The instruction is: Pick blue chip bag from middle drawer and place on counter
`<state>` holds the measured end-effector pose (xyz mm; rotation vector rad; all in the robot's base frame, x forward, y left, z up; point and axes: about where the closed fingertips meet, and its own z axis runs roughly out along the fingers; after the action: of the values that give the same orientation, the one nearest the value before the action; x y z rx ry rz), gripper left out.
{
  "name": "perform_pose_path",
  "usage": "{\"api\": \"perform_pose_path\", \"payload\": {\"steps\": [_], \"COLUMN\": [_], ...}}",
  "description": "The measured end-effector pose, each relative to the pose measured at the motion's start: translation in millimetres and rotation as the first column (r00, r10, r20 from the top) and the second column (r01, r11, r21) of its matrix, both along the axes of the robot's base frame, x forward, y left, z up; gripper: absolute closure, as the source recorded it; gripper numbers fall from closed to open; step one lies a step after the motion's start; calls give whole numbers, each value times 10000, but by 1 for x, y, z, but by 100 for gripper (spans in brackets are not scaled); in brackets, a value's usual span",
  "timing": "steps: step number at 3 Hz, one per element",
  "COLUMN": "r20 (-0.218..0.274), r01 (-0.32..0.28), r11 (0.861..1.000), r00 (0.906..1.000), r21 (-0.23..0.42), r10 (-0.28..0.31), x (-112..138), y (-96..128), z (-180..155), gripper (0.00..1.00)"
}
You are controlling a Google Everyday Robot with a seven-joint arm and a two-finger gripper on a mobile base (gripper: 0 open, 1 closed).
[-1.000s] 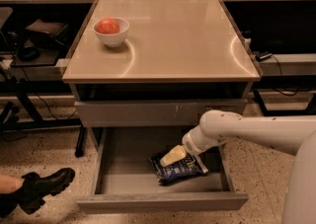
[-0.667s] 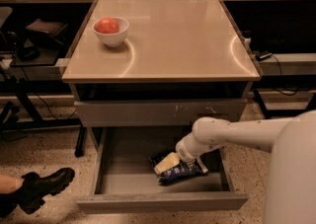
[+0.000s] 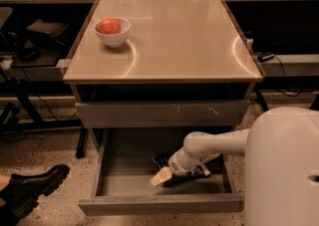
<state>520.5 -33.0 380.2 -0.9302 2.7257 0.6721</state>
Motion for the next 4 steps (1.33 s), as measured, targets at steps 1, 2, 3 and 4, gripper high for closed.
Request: {"api": "perform_pose_path", "payload": {"steps": [1, 2, 3, 4], "r20": [-14, -108, -109, -109], "r01": [509, 779, 778, 777], "r11": [9986, 9969, 9969, 9969], "r00": [9987, 9969, 9969, 9969], "r21": [116, 103, 103, 103], "r10": [-509, -778, -777, -776], "x": [6, 3, 3, 3], "y": [-12, -20, -20, -20], "z": [-8, -12, -12, -12], "gripper": [0, 0, 6, 25]}}
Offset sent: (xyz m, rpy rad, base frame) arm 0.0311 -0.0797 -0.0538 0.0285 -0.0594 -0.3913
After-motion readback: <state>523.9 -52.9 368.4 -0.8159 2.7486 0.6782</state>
